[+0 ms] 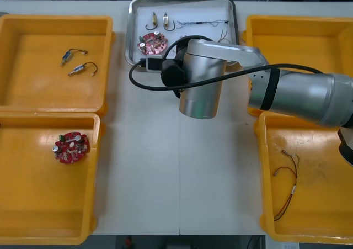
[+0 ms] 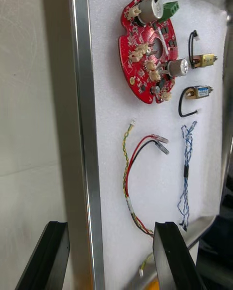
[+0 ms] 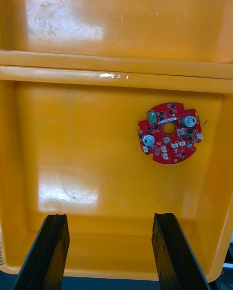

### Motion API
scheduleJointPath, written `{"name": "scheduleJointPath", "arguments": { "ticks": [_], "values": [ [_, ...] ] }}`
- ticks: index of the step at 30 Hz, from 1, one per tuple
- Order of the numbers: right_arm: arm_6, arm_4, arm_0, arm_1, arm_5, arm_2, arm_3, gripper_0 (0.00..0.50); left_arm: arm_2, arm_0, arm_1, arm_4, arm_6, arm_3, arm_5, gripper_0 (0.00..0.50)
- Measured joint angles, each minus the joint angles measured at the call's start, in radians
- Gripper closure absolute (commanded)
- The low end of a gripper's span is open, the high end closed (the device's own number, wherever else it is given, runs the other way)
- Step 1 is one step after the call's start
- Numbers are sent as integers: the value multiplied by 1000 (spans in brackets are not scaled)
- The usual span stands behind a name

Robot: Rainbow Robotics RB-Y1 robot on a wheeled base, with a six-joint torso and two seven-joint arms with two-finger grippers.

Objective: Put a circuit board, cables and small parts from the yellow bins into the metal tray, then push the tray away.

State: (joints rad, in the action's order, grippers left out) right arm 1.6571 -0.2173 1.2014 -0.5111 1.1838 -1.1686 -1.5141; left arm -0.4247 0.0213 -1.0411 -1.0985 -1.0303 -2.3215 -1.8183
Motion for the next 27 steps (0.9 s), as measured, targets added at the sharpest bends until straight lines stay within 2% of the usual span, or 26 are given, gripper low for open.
{"name": "scheduleJointPath", "arguments": {
  "ticks": [3, 8, 13, 16, 19, 23, 27],
  "values": [
    [0, -16, 1, -8, 80, 20, -68, 0, 0, 0, 0, 0, 0, 0, 0, 0],
    [0, -211, 3, -49, 218, 107, -186, 0, 0, 0, 0, 0, 0, 0, 0, 0],
    [0, -358, 3, -97, 303, 206, -226, 0, 0, 0, 0, 0, 0, -1, 0, 0],
    [-3, -419, 3, -132, 333, 245, -236, 0, 0, 0, 0, 0, 0, -1, 0, 0],
    [-59, -485, -1, -184, 355, 285, -264, 0, 0, 0, 0, 0, 0, -1, 0, 0],
    [-200, -555, -40, -256, 379, 375, -308, 0, 0, 0, 0, 0, 0, -1, 0, 0],
    [-207, -618, -102, -321, 426, 490, -335, 0, 0, -1, -1, 0, 0, -1, -1, 0]
  ]
}}
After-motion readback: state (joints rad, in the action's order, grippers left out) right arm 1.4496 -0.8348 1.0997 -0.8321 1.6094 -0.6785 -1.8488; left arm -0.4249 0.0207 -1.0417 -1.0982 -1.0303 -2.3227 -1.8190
